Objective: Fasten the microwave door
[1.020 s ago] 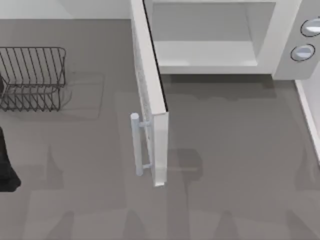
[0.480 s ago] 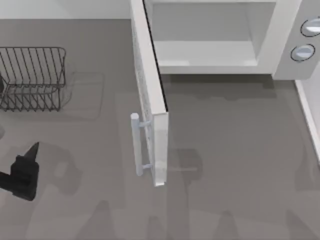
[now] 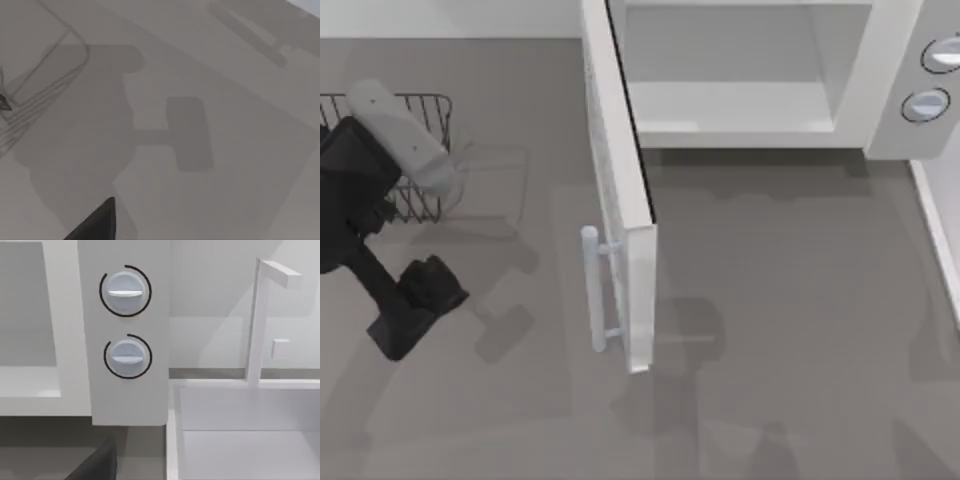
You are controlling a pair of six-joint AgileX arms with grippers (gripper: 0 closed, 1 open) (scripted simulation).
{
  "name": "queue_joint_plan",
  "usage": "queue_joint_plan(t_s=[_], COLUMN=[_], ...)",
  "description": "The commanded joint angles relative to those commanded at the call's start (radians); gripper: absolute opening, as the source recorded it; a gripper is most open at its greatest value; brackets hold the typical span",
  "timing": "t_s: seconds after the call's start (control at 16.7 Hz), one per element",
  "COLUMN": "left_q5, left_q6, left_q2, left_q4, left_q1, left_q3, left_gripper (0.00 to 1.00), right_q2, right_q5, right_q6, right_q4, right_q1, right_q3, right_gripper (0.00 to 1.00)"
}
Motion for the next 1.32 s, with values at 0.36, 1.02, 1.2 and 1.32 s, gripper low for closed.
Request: queue_joint_plan(t_s=[0.36,1.02,1.2,1.32], left_q5=[0.111,0.211,0.210,0.209], left_q6=[0.227,0.414,0.413,0.409], left_q2=[0.422,0.679,0.675,0.675], left_q4=[-0.360,-0.550,-0.548,-0.532], left_q1=[-0.074,-0.105,-0.100,-0.108], left_q3=[0.540,1.015,1.013,0.996], left_gripper=[1.00,1.00,1.00,1.00], right_q2=[0.000,0.000,0.000,0.000], right_q5=[0.000,0.000,0.000,0.000], right_q6=[0.000,0.000,0.000,0.000], right_q4=[0.000,0.000,0.000,0.000], right_q1=[0.000,0.000,0.000,0.000], right_q3=[0.000,0.000,0.000,0.000], right_gripper=[1.00,1.00,1.00,1.00])
